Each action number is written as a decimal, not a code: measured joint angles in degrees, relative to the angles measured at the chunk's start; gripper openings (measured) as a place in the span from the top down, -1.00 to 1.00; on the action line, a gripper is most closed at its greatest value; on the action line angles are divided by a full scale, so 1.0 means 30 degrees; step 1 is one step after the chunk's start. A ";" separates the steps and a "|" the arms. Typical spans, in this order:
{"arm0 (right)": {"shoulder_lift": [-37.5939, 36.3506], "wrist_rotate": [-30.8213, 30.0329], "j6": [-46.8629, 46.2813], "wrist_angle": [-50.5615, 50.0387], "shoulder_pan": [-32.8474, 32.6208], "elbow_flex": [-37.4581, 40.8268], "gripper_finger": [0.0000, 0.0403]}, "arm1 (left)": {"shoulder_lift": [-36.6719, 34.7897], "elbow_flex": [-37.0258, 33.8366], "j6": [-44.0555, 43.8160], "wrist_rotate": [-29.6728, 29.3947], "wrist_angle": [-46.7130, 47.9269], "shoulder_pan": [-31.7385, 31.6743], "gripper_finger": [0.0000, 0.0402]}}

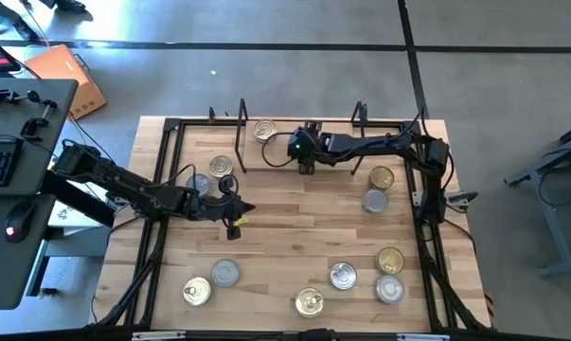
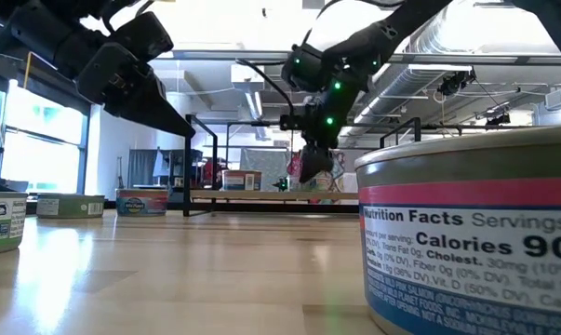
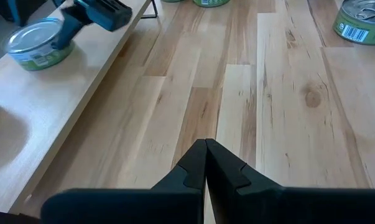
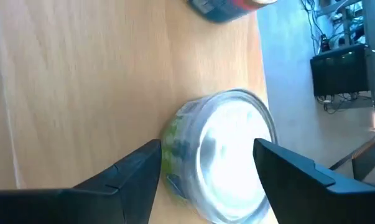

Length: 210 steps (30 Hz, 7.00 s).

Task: Stack canned seafood by type on shelf
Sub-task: Put the green tuna can on the shelf

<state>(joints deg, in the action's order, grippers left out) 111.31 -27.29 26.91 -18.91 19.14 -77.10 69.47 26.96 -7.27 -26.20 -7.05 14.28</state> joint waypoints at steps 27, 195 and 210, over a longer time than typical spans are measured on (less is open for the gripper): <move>-0.1255 0.8835 -0.6794 -0.1088 0.3910 -0.0294 0.74 | 0.0000 0.0007 -0.0007 0.0000 0.0143 0.0000 1.00; -0.0337 -0.2849 -1.4903 0.8372 -1.5110 0.4838 -0.24 | 0.9141 0.2457 0.0308 0.7471 -0.7098 -0.2077 1.00; -0.0227 -0.2765 -1.4652 0.8289 -1.5110 0.4831 -0.24 | 1.0644 0.2528 0.0464 0.6564 -0.8111 -0.2564 1.00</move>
<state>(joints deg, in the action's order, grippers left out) 110.63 -35.58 -17.05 5.96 -26.20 -62.61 101.41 34.54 -5.88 -6.50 -31.39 6.59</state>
